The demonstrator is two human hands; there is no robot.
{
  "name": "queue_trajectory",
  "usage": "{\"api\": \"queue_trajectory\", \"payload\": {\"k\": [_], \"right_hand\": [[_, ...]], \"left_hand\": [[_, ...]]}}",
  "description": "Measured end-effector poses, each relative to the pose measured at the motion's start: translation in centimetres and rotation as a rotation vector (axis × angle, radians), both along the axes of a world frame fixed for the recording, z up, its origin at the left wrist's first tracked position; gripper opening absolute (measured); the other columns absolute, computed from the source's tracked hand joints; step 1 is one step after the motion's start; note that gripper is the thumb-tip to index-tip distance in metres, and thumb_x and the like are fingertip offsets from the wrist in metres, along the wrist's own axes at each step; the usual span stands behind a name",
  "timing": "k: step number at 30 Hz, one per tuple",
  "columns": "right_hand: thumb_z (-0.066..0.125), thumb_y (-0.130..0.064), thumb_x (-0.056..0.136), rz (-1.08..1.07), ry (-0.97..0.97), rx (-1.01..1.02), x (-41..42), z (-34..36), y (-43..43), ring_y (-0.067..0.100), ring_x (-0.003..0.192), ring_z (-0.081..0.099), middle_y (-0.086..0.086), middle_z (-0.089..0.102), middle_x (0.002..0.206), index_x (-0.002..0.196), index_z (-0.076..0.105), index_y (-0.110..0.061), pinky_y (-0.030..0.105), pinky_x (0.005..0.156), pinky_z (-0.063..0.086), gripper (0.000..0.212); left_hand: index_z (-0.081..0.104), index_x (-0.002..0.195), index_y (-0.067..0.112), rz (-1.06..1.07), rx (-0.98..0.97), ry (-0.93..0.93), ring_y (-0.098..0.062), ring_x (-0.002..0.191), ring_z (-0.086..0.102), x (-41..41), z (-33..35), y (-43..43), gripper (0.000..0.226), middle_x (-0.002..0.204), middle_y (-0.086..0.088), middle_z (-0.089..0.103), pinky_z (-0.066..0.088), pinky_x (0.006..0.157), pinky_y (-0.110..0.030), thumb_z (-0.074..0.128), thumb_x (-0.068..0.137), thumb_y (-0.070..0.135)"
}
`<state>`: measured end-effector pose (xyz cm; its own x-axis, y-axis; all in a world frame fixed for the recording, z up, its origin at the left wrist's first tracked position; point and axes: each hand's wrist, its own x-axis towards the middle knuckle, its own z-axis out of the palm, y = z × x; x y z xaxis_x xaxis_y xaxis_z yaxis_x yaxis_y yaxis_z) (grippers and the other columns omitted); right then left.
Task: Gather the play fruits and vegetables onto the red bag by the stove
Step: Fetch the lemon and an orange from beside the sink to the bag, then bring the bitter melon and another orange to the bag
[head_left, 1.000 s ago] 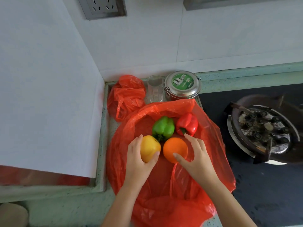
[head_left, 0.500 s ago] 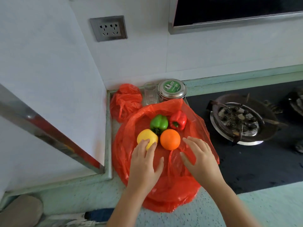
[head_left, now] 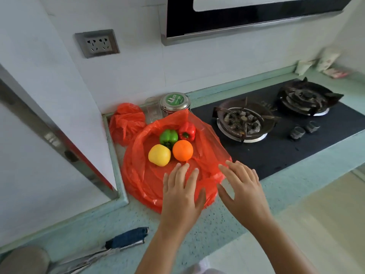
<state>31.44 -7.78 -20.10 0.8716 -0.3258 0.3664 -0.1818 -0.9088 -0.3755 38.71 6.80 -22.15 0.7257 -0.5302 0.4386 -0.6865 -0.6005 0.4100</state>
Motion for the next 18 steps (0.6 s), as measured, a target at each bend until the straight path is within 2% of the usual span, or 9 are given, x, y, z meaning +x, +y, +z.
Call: {"api": "queue_trajectory", "payload": {"k": [2, 5, 10, 18], "right_hand": [[0.069, -0.023, 0.077, -0.024, -0.003, 0.002, -1.8, 0.0, 0.1, 0.035, 0.118, 0.050, 0.010, 0.059, 0.120, 0.119, 0.057, -0.014, 0.063, 0.092, 0.038, 0.045], [0.062, -0.027, 0.076, -0.080, -0.031, -0.010, -4.6, 0.3, 0.0, 0.035, 0.116, 0.050, 0.010, 0.059, 0.120, 0.119, 0.056, -0.015, 0.057, 0.091, 0.043, 0.045], [0.057, -0.029, 0.079, -0.223, -0.053, -0.037, -9.5, 0.8, -1.6, 0.035, 0.113, 0.051, 0.012, 0.060, 0.118, 0.116, 0.058, -0.012, 0.058, 0.088, 0.044, 0.041], [0.046, -0.036, 0.083, -0.449, -0.086, -0.038, -17.4, 1.1, -6.5, 0.034, 0.112, 0.051, 0.010, 0.060, 0.117, 0.116, 0.057, -0.014, 0.057, 0.087, 0.045, 0.042]], "left_hand": [[0.056, 0.120, 0.015, -0.031, -0.007, -0.003, -0.031, 0.124, 0.044, -1.4, 0.2, -0.1, 0.042, 0.127, -0.011, 0.054, 0.030, 0.099, -0.056, 0.044, 0.087, 0.038], [0.056, 0.119, 0.016, -0.089, -0.014, -0.011, -0.030, 0.123, 0.043, -3.4, 0.4, -0.6, 0.040, 0.126, -0.010, 0.054, 0.027, 0.099, -0.055, 0.045, 0.087, 0.037], [0.057, 0.118, 0.014, -0.210, -0.027, -0.023, -0.028, 0.124, 0.041, -6.4, 0.7, -3.3, 0.040, 0.125, -0.010, 0.055, 0.026, 0.101, -0.055, 0.045, 0.086, 0.034], [0.054, 0.116, 0.013, -0.461, -0.047, -0.092, -0.029, 0.119, 0.043, -11.1, 1.2, -10.9, 0.037, 0.119, -0.013, 0.058, 0.040, 0.093, -0.059, 0.047, 0.085, 0.031]]}}
